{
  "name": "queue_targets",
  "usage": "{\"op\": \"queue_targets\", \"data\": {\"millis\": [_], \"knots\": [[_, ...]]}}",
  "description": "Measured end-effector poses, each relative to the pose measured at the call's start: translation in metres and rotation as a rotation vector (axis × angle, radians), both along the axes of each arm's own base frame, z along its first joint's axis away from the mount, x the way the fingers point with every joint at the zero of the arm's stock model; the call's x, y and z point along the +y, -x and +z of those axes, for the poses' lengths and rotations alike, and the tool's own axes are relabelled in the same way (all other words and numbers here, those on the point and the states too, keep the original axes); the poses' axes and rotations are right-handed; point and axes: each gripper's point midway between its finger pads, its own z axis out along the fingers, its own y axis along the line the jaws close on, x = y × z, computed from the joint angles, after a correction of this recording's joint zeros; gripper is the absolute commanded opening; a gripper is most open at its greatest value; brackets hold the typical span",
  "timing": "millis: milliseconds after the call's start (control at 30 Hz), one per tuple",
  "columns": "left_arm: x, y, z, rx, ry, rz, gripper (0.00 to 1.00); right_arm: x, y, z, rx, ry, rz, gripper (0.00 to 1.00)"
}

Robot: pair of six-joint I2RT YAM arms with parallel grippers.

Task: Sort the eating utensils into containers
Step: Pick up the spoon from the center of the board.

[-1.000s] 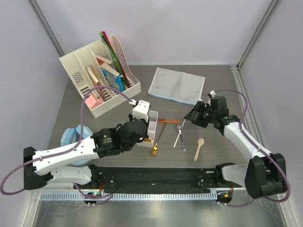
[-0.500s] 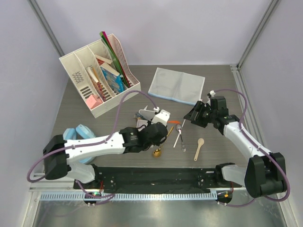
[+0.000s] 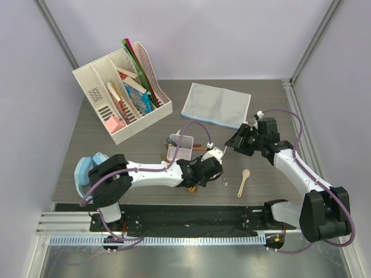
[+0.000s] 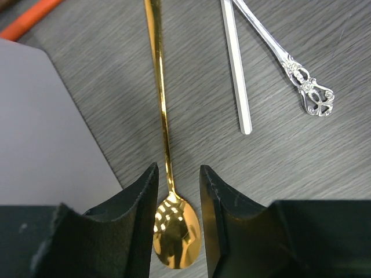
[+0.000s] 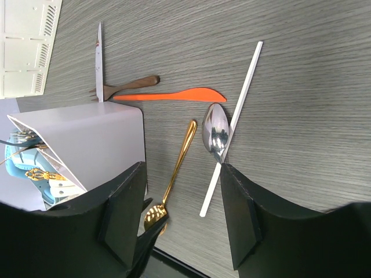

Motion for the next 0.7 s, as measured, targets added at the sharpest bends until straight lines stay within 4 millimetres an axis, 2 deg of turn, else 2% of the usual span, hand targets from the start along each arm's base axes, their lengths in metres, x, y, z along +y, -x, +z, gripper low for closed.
{"op": "queue_targets", "data": {"millis": [100,433,700], "knots": [[0.0,-0.003,-0.009,0.011,-0.013,-0.003,0.36,0.0,0.0,0.0,0.0,0.0,0.0,0.59],[-0.002,-0.018,-0.009,0.012,0.021,0.019,0.36,0.0,0.0,0.0,0.0,0.0,0.0,0.59],[-0.003,-0.018,-0.029,0.071,0.016,0.01,0.35,0.0,0.0,0.0,0.0,0.0,0.001,0.59]]}}
